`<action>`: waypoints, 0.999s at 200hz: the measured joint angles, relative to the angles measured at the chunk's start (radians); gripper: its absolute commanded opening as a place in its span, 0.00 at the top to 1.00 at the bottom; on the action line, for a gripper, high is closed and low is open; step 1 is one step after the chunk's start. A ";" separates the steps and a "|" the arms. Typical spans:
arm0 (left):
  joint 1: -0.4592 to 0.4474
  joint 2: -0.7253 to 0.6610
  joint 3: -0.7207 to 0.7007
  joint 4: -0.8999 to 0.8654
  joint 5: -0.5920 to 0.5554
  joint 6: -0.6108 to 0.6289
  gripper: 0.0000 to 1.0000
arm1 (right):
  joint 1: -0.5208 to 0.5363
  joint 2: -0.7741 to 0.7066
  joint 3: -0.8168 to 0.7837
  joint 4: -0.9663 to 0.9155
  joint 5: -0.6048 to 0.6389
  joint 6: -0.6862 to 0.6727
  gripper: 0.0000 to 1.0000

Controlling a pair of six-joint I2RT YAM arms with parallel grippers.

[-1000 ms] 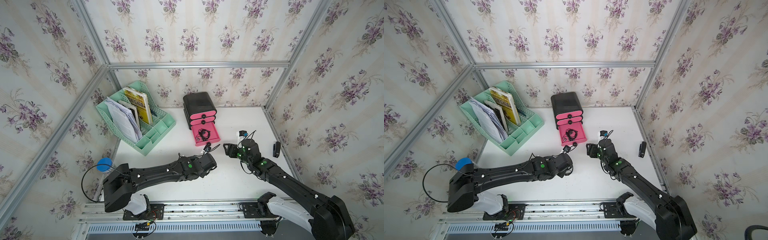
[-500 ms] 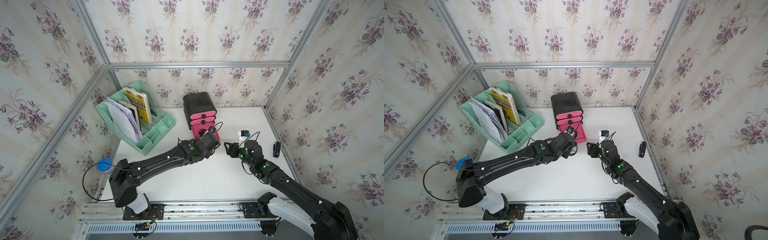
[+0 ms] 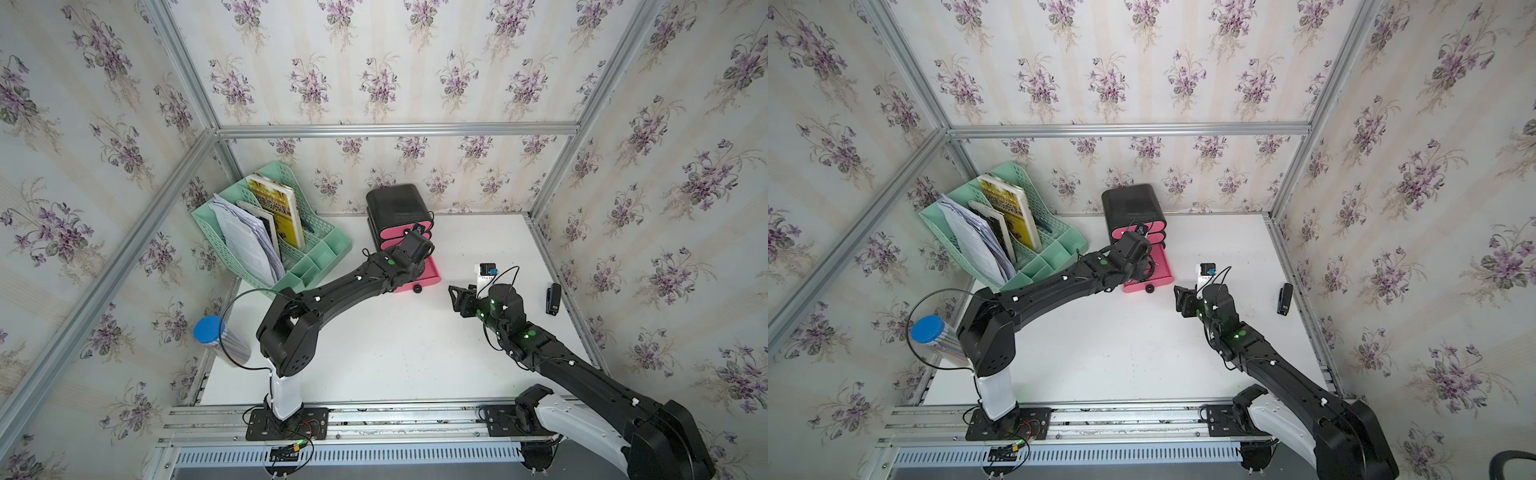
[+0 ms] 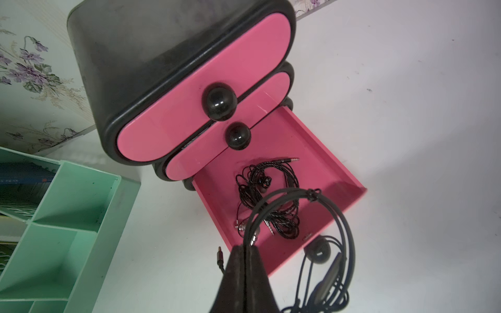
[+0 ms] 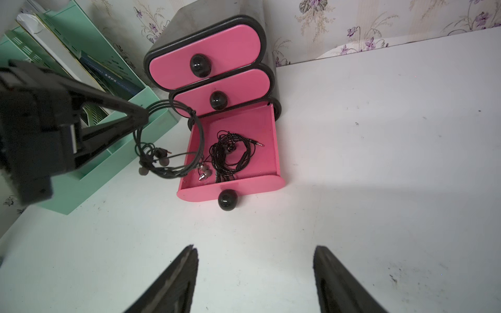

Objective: Place the wired earphones into the drawer by color
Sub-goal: Place the wired earphones in the drawer.

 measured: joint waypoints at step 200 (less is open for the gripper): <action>0.034 0.227 0.048 0.158 0.027 -0.047 1.00 | 0.000 0.053 -0.017 0.063 0.004 -0.008 0.28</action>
